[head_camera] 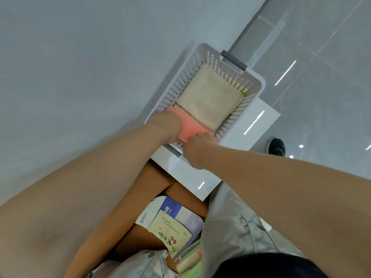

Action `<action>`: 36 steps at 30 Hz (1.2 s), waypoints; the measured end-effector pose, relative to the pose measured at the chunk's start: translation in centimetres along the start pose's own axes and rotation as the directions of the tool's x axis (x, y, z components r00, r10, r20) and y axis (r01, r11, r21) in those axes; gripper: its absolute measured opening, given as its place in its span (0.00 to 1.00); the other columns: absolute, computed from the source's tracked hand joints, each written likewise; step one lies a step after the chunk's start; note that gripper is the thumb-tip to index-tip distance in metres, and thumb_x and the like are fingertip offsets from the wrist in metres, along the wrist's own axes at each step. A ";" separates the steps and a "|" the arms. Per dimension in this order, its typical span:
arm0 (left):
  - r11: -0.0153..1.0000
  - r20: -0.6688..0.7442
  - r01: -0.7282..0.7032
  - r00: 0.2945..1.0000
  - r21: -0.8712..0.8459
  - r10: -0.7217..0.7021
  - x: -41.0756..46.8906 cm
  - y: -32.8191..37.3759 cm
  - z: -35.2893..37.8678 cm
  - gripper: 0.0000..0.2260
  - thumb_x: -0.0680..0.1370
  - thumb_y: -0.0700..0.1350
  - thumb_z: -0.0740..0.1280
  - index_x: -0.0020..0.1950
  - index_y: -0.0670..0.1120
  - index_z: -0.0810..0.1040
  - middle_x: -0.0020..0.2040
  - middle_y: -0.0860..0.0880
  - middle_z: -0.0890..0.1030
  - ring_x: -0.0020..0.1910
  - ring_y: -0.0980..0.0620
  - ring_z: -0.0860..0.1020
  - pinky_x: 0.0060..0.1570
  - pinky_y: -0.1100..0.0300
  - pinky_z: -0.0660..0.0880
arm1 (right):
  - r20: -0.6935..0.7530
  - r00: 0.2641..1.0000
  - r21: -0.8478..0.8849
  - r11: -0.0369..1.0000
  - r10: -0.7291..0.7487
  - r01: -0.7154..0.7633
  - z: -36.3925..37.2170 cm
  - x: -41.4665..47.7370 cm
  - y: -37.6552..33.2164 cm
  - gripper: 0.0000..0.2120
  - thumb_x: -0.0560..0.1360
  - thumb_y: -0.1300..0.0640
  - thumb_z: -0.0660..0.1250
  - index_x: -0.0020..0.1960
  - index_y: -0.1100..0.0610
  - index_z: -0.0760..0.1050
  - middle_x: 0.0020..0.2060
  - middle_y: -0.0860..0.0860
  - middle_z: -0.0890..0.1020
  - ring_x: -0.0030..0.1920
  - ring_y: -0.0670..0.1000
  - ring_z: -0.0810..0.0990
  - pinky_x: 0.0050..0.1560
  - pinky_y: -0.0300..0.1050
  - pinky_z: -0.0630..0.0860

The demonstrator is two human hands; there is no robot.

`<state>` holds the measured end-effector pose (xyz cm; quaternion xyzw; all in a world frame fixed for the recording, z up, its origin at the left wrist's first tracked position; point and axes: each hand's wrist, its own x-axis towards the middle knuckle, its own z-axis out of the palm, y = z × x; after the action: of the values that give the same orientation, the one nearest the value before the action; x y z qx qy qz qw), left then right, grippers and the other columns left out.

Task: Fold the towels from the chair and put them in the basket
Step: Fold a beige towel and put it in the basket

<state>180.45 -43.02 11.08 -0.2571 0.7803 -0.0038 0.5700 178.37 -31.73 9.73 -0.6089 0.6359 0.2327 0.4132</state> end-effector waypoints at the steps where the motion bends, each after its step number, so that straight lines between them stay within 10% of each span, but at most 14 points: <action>1: 0.999 -0.017 0.012 1.000 -0.036 -0.012 0.0 -0.2 0.3 0.16 0.77 0.35 0.68 0.64 0.40 0.76 0.50 0.45 0.79 0.48 0.46 0.75 0.50 0.56 0.73 | -0.019 1.000 0.002 1.000 0.001 -0.001 0.1 0.0 0.1 0.15 0.79 0.57 0.62 0.65 0.55 0.74 0.59 0.55 0.77 0.61 0.58 0.75 0.62 0.55 0.71; 7: 0.981 -0.254 -0.192 0.950 -0.017 0.181 -0.5 -1.2 1.1 0.08 0.75 0.36 0.62 0.48 0.46 0.78 0.38 0.49 0.73 0.39 0.47 0.74 0.38 0.57 0.71 | -0.141 0.989 0.123 0.992 0.037 -0.020 0.6 -0.4 0.5 0.17 0.81 0.50 0.59 0.66 0.55 0.72 0.59 0.56 0.74 0.60 0.58 0.73 0.64 0.57 0.71; 14: 0.952 -0.376 -0.293 0.895 -0.090 0.240 -0.2 -1.7 1.6 0.12 0.79 0.41 0.60 0.36 0.48 0.65 0.46 0.47 0.72 0.43 0.48 0.69 0.39 0.54 0.66 | -0.143 0.988 0.247 0.969 0.054 -0.017 -0.4 -2.1 1.9 0.23 0.78 0.46 0.61 0.68 0.58 0.69 0.62 0.57 0.70 0.63 0.58 0.71 0.63 0.52 0.68; 26: 0.952 -0.248 -0.223 0.954 -0.211 0.168 -3.8 -0.8 -0.7 0.09 0.77 0.39 0.61 0.37 0.49 0.68 0.43 0.48 0.75 0.39 0.48 0.75 0.34 0.58 0.68 | -0.161 0.986 0.329 0.944 0.040 0.015 -1.8 -6.2 5.0 0.15 0.77 0.62 0.61 0.64 0.59 0.73 0.59 0.56 0.75 0.59 0.59 0.76 0.54 0.49 0.72; 36: 0.896 -0.349 -0.258 0.928 -0.361 0.126 -14.1 6.2 -15.1 0.10 0.82 0.47 0.59 0.54 0.46 0.78 0.54 0.47 0.80 0.52 0.46 0.78 0.43 0.58 0.70 | -0.222 0.819 0.900 0.434 0.529 -0.036 -5.7 -22.6 22.3 0.16 0.83 0.56 0.57 0.66 0.54 0.78 0.61 0.52 0.81 0.57 0.51 0.79 0.60 0.45 0.74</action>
<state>167.56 -36.28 27.03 -0.2850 0.8674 0.1720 0.3699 153.56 -19.77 26.48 -0.2320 0.8396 -0.2084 0.4448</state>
